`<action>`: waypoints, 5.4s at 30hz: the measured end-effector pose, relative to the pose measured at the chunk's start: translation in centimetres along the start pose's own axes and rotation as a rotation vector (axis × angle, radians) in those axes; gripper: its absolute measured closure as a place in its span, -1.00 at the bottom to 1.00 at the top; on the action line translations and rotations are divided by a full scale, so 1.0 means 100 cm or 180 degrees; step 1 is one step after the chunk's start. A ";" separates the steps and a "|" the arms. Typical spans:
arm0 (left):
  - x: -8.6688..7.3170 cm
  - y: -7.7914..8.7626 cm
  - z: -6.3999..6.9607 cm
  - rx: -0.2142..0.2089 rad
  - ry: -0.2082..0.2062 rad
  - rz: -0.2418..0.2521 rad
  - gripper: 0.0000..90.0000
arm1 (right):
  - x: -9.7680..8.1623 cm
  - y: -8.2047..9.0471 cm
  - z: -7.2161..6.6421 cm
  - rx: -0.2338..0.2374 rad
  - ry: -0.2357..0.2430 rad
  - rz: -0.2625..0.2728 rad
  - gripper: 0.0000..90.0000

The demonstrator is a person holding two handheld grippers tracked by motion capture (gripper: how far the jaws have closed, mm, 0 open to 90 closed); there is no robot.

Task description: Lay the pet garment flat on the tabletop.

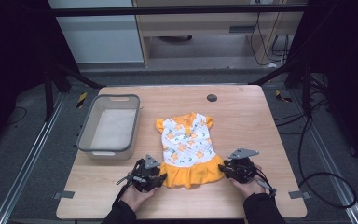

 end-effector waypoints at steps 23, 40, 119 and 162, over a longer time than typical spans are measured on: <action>-0.007 0.024 -0.012 -0.0073 -0.0007 -0.0081 0.90 | -0.014 0.015 -0.028 0.0347 0.0088 -0.0123 1.00; -0.008 0.018 -0.015 -0.0056 -0.0005 -0.0109 0.89 | 0.000 -0.013 -0.011 0.0098 -0.0048 0.0081 0.74; 0.005 -0.005 0.012 0.0016 -0.0438 0.0011 0.98 | 0.112 -0.109 0.051 -0.0425 -0.0331 0.0332 1.00; 0.124 -0.069 -0.063 0.0701 0.0105 0.0190 0.99 | 0.019 -0.020 -0.042 0.0418 0.0295 0.0156 1.00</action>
Point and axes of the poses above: each handheld gripper's, and its own axes: y roughly backward along the jaws, x roughly out of its top, z roughly to its right, the point moved 5 cm from there along -y, roughly forward along the jaws, and after that the axes turned 6 degrees about -z, right-handed, at the moved point
